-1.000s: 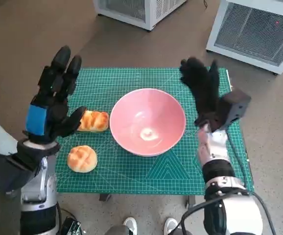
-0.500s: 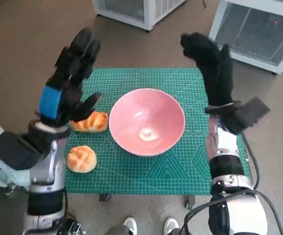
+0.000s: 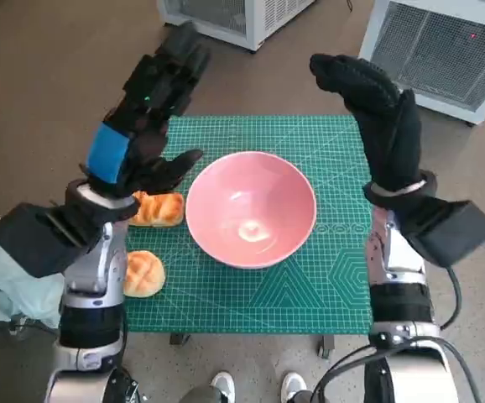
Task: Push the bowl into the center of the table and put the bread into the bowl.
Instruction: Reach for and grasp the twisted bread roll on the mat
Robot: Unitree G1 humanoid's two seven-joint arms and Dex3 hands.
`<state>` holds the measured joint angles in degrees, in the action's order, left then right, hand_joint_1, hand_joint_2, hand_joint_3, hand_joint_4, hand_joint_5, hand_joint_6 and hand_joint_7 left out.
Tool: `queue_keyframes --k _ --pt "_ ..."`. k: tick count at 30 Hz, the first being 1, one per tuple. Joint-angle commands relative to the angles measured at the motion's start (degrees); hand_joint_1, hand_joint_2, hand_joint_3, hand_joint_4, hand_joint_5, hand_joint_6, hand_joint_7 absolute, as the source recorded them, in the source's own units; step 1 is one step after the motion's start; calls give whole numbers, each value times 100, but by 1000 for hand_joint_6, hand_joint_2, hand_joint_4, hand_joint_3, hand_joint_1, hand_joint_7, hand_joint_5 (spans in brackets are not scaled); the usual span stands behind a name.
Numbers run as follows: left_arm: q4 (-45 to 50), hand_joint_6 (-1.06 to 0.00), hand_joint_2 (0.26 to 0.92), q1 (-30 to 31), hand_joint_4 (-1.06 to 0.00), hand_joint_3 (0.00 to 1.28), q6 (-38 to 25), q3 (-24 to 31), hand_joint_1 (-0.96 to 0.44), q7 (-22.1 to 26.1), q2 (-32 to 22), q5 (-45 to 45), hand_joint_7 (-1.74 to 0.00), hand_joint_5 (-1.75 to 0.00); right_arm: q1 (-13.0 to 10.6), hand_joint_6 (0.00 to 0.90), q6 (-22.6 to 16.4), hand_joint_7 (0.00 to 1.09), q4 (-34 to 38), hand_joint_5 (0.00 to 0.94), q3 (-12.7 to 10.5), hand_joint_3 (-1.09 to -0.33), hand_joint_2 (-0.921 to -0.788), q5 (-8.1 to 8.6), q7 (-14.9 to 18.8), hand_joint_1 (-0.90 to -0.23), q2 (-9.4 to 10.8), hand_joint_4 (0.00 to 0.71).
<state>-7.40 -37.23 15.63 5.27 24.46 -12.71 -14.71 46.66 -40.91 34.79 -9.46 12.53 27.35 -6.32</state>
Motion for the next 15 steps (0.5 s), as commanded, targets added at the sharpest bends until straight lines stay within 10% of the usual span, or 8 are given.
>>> queue_keyframes --k 1,10,15 --pt "-36 -181 921 -168 -203 265 111 -25 -663 191 17 -128 -147 -3 -231 66 165 531 -266 2 69 -769 -921 19 -66 -753 -61 210" --pt "138 -169 921 -33 -196 224 67 117 -647 305 -771 449 -163 -1 -306 69 233 533 -427 3 95 -763 -921 -25 -232 -739 -105 212" --pt "947 -102 870 206 -126 61 -1458 -31 -497 576 -2248 1892 -161 0 -326 70 295 529 -427 1 67 -761 -921 -7 -289 -739 -145 210"
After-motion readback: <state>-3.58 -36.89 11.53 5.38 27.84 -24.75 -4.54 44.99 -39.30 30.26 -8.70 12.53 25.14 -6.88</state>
